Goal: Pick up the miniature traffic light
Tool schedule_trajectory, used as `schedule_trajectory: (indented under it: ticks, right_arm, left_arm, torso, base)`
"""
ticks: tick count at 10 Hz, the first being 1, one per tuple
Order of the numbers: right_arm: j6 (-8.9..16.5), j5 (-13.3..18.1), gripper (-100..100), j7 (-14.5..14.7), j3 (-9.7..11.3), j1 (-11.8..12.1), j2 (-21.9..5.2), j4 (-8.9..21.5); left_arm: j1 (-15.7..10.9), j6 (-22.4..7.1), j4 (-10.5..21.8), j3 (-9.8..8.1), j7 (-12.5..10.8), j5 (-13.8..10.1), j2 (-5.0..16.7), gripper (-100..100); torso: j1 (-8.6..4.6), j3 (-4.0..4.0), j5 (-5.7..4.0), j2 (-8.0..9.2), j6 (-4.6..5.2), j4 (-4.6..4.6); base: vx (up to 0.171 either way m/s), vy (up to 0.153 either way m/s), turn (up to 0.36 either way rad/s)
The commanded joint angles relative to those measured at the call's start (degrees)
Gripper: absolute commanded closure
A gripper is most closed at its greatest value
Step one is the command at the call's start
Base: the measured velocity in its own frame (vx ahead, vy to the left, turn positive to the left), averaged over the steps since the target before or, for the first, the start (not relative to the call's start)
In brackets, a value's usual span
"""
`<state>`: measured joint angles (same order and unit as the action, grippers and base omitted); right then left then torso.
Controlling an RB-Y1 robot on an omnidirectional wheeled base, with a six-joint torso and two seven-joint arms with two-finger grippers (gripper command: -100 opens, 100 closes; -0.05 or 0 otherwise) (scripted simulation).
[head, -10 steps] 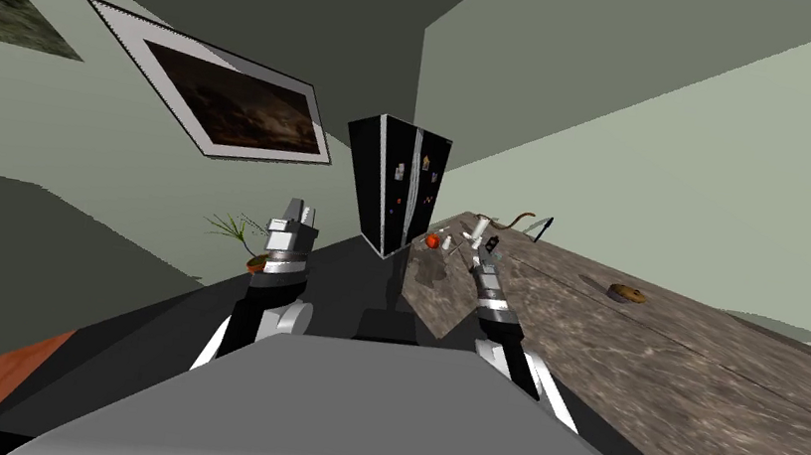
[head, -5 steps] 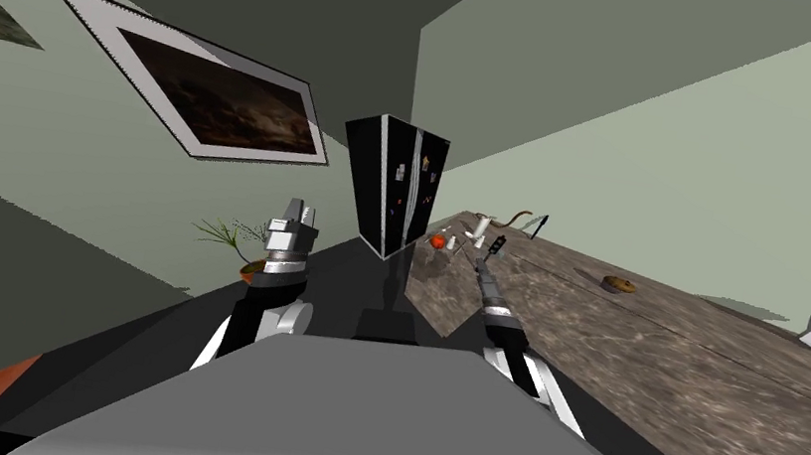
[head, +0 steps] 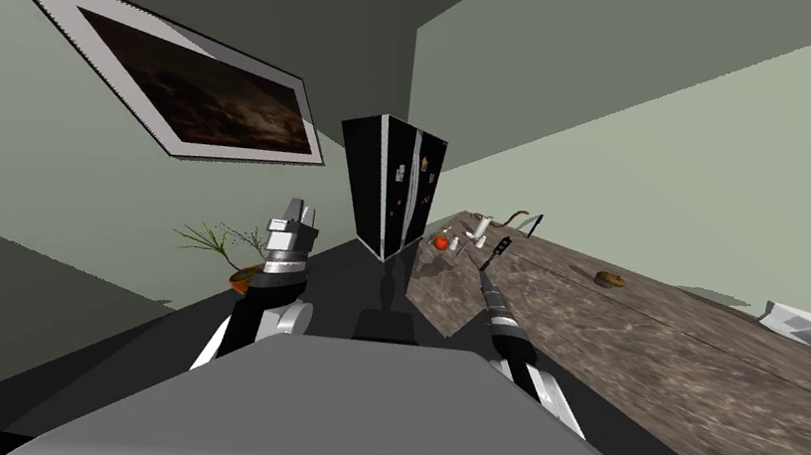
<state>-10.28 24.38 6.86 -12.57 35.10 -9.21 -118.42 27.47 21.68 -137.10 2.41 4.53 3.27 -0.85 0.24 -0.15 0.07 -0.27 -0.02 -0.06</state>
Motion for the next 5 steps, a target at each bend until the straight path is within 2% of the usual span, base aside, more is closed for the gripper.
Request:
schedule_trajectory:
  ticks: [1,3,5]
  right_arm:
    - [1.0,1.7,-100,2.0,-1.4,-0.4,0.3,2.1]
    - [2.5,3.5,-100,4.6,-2.8,-0.7,0.5,3.5]
    - [4.1,4.9,-100,7.5,-4.1,-1.2,0.5,4.8]
  left_arm:
    - [0.0,0.0,0.0,0.00,0.0,0.0,0.0,0]
    - [0.0,0.0,0.0,0.00,0.0,0.0,0.0,0]
    - [0.0,0.0,0.0,0.00,0.0,0.0,0.0,0]
  torso:
    - [0.00,0.00,0.00,0.00,0.00,0.00]
    - [-0.02,-0.10,-0.01,-0.17,-0.01,-0.03]
    - [-0.17,-0.20,-0.03,-0.34,-0.01,-0.08]
  base:
    - [0.069,0.058,-0.065]
    - [0.115,0.071,-0.077]
    - [0.139,0.018,-0.074]
